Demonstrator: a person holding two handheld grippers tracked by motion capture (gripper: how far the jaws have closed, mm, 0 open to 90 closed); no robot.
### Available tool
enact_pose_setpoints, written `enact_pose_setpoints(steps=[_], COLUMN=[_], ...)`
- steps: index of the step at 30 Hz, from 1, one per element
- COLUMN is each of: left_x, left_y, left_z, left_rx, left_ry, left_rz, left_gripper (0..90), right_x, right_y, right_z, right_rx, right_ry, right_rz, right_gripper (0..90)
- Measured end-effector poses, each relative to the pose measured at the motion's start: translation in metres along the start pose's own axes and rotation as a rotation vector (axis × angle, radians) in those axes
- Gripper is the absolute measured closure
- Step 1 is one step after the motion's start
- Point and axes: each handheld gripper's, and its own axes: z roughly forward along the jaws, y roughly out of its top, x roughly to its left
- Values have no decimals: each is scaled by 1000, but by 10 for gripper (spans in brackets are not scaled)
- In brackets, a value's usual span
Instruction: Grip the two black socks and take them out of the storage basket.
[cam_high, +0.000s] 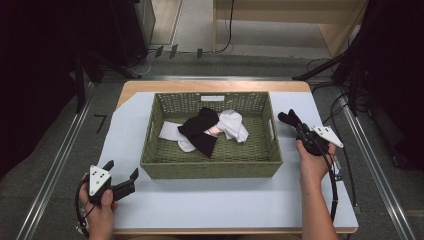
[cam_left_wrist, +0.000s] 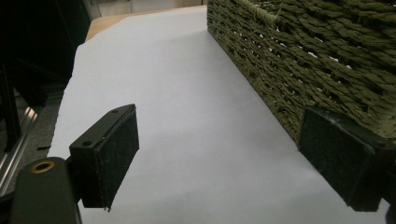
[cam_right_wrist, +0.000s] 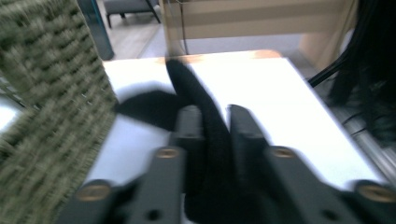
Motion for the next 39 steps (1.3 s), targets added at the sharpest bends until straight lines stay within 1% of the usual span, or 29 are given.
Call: enact_pose_setpoints(steps=[1,2,3,5,6,9,10,11,14,15,16,17,18,19,20,21,23,26,27,28,33,36,39], left_x=[0,0,0,0,0,-1,-1,-1,-1,0,-1,0,0,0,-1,-1,0,0,-1,-1,0,0,0], left_y=[0,0,0,0,0,0,0,0,0,0,0,0,0,0,0,0,0,0,0,0,0,0,0], left_z=[0,0,0,0,0,0,0,0,0,0,0,0,0,0,0,0,0,0,0,0,0,0,0], left_rx=[-1,-1,-2,-2,-1,-1,-1,-1,-1,0,0,0,0,0,0,-3,-4,-3,0,-2,-2,-2,0], left_ry=[1,2,2,2,2,3,3,3,4,3,3,3,3,3,4,4,5,5,4,4,4,4,2], left_rz=[1,0,0,1,2,4,4,4,3,4,3,4,4,3,4,4,3,2,3,4,1,0,-1], left_gripper=[138,138,138,138,138,138,138,138,138,138,138,138,138,138,138,138,138,138,138,138,138,138,138], right_x=[0,1,2,3,6,11,11,13,18,19,21,24,24,31,33,37,46,63,63,77,106,125,145], right_y=[0,1,2,3,8,16,16,23,31,34,37,41,41,49,52,55,63,76,76,85,102,109,109], right_z=[0,0,0,0,-2,-6,-6,-9,-10,-11,-12,-12,-12,-14,-14,-15,-17,-20,-20,-21,-22,-20,-15], right_rx=[2,1,-1,-4,-8,-19,-19,-40,-51,-60,-58,-69,-69,-87,-86,-93,-110,-128,-128,-139,-161,-160,-150], right_ry=[18,35,49,58,71,90,90,103,106,110,111,112,112,130,136,137,148,183,183,198,223,245,276], right_rz=[35,63,82,88,95,100,100,136,107,106,113,99,99,97,92,76,59,34,34,12,-5,-21,-43], right_gripper=[649,604,579,566,535,530,530,518,521,521,520,520,520,519,519,520,522,520,520,520,521,520,519])
